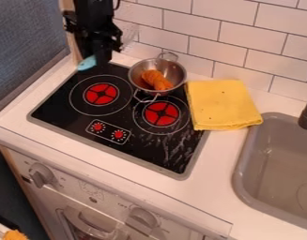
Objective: Move the blue spatula to the left top corner of the burner
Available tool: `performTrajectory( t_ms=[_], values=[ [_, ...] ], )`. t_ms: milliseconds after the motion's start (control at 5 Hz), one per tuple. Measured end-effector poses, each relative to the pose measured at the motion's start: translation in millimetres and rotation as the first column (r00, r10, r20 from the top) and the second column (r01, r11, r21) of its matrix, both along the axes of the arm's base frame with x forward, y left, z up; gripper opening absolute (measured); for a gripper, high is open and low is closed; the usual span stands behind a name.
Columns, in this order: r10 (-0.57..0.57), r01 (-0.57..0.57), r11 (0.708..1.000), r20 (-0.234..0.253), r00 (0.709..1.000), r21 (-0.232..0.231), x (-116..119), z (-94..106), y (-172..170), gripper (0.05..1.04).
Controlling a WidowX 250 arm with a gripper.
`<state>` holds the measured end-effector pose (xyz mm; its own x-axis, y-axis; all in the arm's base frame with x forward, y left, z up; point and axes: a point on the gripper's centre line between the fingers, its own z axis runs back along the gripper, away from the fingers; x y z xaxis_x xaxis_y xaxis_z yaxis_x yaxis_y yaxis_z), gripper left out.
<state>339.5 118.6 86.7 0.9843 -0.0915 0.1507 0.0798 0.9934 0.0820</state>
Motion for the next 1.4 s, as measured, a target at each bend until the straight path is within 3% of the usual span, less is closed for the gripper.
performTrajectory(
  t_ms=[400, 800, 1000, 1200, 1400],
  values=[
    [0.053, -0.053, 0.999, -0.051, 0.997, -0.002, 17, -30.2, 30, 0.333],
    [0.046, -0.05, 0.998, -0.116, 0.992, -0.036, 23, -71.2, 38, 0.333],
    [0.047, -0.052, 0.998, -0.125, 0.991, -0.036, 32, -76.7, 43, 0.407],
    [0.062, -0.068, 0.997, -0.141, 0.988, -0.033, 36, -76.2, 46, 0.719],
    [0.061, -0.067, 0.997, -0.145, 0.988, -0.039, 36, -76.2, 44, 0.964]
  ],
)
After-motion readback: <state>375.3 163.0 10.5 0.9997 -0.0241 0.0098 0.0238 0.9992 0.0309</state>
